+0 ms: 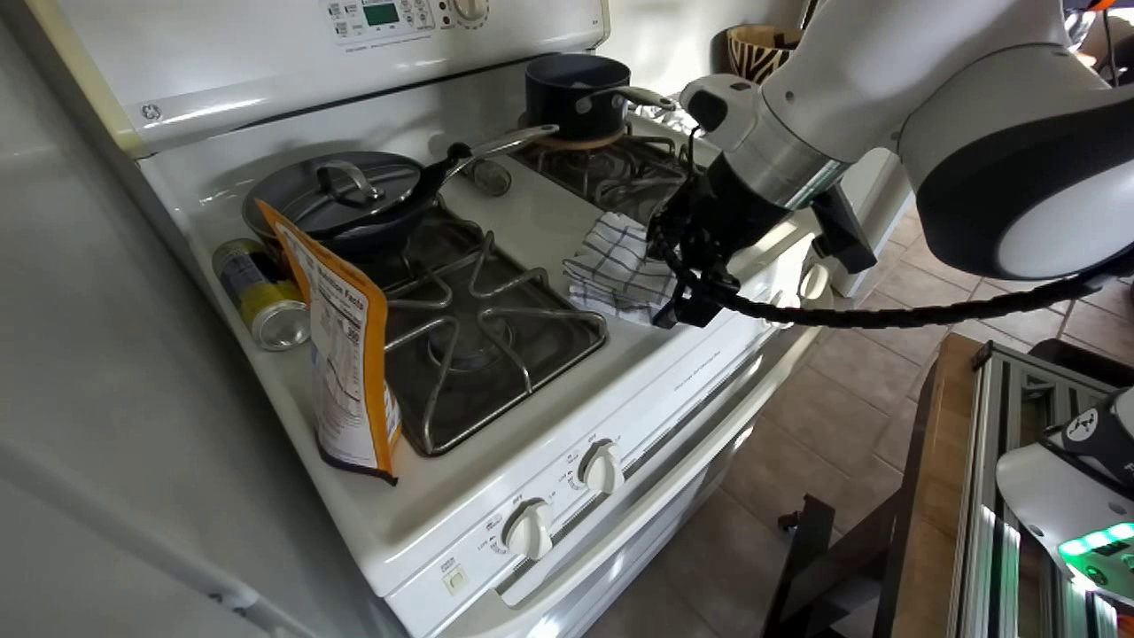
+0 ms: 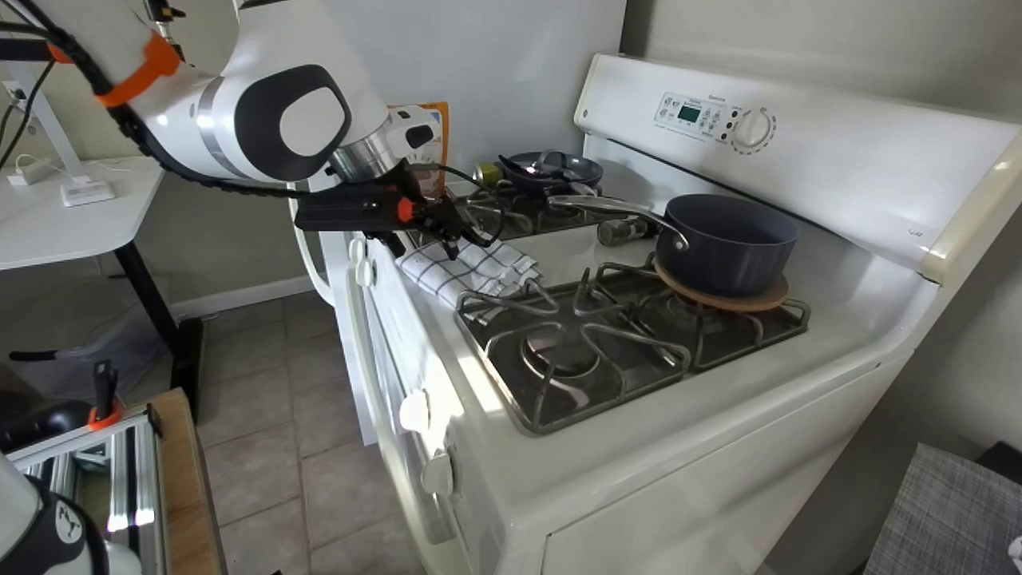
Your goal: Place the towel on the pot
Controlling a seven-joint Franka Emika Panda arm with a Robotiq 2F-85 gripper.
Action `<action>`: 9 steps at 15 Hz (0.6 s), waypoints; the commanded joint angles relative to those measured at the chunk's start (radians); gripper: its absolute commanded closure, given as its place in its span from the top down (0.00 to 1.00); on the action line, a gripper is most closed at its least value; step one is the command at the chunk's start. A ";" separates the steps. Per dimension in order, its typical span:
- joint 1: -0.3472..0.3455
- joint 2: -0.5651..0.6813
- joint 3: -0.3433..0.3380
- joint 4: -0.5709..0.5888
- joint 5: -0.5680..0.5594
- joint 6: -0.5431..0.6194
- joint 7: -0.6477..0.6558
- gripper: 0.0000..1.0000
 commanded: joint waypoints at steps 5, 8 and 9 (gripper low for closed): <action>-0.122 0.034 0.112 0.004 -0.188 -0.007 0.183 0.56; -0.127 0.031 0.122 0.006 -0.180 -0.016 0.205 0.30; -0.123 0.031 0.121 0.006 -0.169 -0.016 0.203 0.23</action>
